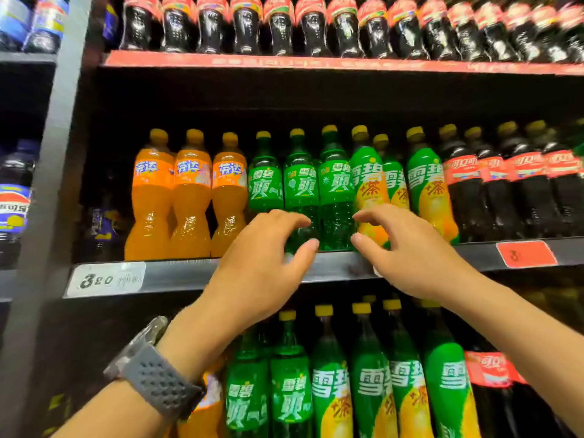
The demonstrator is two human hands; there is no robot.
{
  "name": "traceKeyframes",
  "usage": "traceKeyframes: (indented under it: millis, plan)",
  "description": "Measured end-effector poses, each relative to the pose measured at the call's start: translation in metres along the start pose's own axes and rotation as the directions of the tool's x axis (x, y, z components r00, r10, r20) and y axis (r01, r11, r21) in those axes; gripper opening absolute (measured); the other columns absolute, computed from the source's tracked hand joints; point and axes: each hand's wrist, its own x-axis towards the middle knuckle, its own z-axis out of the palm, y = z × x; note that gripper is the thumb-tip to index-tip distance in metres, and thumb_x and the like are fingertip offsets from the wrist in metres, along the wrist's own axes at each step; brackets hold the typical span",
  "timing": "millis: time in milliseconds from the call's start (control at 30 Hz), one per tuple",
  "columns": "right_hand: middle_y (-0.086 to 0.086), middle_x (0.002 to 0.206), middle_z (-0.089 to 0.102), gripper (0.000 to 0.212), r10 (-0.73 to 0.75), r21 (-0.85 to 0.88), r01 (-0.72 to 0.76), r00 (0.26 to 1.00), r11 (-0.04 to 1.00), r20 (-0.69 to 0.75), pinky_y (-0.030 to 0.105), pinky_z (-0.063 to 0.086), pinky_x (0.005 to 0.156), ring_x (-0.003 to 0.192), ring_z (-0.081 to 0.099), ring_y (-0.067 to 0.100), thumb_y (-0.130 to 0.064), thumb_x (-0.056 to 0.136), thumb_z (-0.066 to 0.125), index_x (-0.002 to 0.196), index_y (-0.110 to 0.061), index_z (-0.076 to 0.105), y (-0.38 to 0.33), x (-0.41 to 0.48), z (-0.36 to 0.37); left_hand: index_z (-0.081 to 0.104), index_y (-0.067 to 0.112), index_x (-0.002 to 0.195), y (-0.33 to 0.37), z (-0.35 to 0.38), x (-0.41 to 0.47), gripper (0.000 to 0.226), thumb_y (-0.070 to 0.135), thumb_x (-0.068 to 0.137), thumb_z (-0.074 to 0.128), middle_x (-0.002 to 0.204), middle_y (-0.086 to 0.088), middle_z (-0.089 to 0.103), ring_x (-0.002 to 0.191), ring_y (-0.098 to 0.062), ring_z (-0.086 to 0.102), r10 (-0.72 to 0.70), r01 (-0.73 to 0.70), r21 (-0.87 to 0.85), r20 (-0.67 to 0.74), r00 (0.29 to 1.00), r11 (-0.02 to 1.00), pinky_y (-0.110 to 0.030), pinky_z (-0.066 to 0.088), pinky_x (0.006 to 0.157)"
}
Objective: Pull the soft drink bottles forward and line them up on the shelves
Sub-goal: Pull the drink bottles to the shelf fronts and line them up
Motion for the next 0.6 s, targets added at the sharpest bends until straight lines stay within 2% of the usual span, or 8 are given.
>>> traceKeyframes:
  millis: [67,167,233,300,367,433,533,600]
  plan:
    - [-0.012,0.114,0.06,0.032,0.025,0.058,-0.022,0.999,0.998,-0.047,0.02,0.038,0.092,0.11,0.052,0.005,-0.04,0.087,0.052,0.114,-0.025,0.061,-0.012,-0.03,-0.011,0.059,0.023,0.122,0.017,0.001,-0.026,0.034,0.039,0.093,0.054,0.119,0.011,0.059,0.114,-0.004,0.048,0.029,-0.027,-0.086,0.021,0.999,0.996,-0.017,0.034,0.095]
    - [-0.018,0.099,0.064,0.019,0.159,0.243,-0.141,0.986,0.96,-0.055,0.009,0.04,0.079,0.094,0.058,-0.002,-0.036,0.088,0.055,0.103,-0.03,0.064,-0.025,-0.078,-0.029,0.06,0.028,0.119,0.041,0.006,-0.066,0.03,0.039,0.091,0.055,0.115,0.019,0.06,0.112,0.004,0.051,-0.038,0.061,-0.305,0.08,0.996,0.95,-0.016,0.038,0.096]
    - [-0.018,0.093,0.067,0.019,0.226,0.36,-0.236,0.972,0.903,0.07,0.015,0.047,0.078,0.086,0.063,0.0,-0.039,0.086,0.055,0.101,-0.033,0.065,-0.031,-0.112,-0.038,0.062,0.03,0.116,0.053,0.013,-0.095,0.026,0.035,0.091,0.057,0.108,0.019,0.065,0.105,0.004,0.057,-0.099,0.158,-0.446,0.152,0.983,0.881,-0.018,0.044,0.091]
    - [-0.015,0.093,0.068,0.02,0.238,0.348,-0.318,0.938,0.882,0.254,0.027,0.051,0.079,0.083,0.066,0.005,-0.041,0.086,0.056,0.103,-0.034,0.063,-0.029,-0.151,-0.043,0.064,0.031,0.113,0.067,0.024,-0.13,0.021,0.031,0.092,0.06,0.102,0.018,0.068,0.099,0.001,0.062,-0.138,0.271,-0.54,0.274,0.952,0.797,-0.021,0.048,0.087]
    - [-0.012,0.095,0.069,0.022,0.261,0.313,-0.405,0.873,0.859,0.413,0.036,0.054,0.079,0.082,0.067,0.01,-0.042,0.086,0.056,0.106,-0.035,0.063,-0.026,-0.196,-0.046,0.065,0.032,0.109,0.082,0.034,-0.17,0.017,0.032,0.092,0.06,0.099,0.018,0.07,0.095,0.0,0.065,-0.161,0.388,-0.593,0.399,0.903,0.706,-0.023,0.049,0.086]
    - [-0.009,0.096,0.07,0.023,0.33,0.305,-0.528,0.792,0.793,0.514,0.044,0.055,0.079,0.082,0.068,0.017,-0.041,0.086,0.056,0.108,-0.034,0.063,-0.022,-0.238,-0.051,0.066,0.031,0.107,0.096,0.045,-0.205,0.016,0.033,0.091,0.062,0.098,0.016,0.071,0.091,-0.003,0.067,-0.186,0.483,-0.607,0.485,0.854,0.631,-0.026,0.05,0.085]
    - [-0.006,0.093,0.072,0.017,0.452,0.257,-0.667,0.691,0.699,0.565,0.038,0.055,0.079,0.077,0.069,0.012,-0.03,0.089,0.058,0.105,-0.029,0.063,-0.014,-0.299,-0.053,0.066,0.024,0.107,0.121,0.065,-0.252,0.016,0.022,0.091,0.062,0.095,0.002,0.073,0.085,-0.015,0.069,-0.23,0.644,-0.628,0.614,0.755,0.438,-0.031,0.054,0.083]
    - [-0.004,0.093,0.072,0.016,0.521,0.208,-0.745,0.61,0.634,0.596,0.032,0.054,0.078,0.077,0.07,0.011,-0.027,0.09,0.059,0.104,-0.025,0.064,-0.011,-0.339,-0.054,0.066,0.02,0.108,0.138,0.079,-0.28,0.018,0.013,0.092,0.059,0.094,-0.002,0.074,0.083,-0.015,0.07,-0.234,0.71,-0.592,0.681,0.694,0.382,-0.028,0.055,0.08]
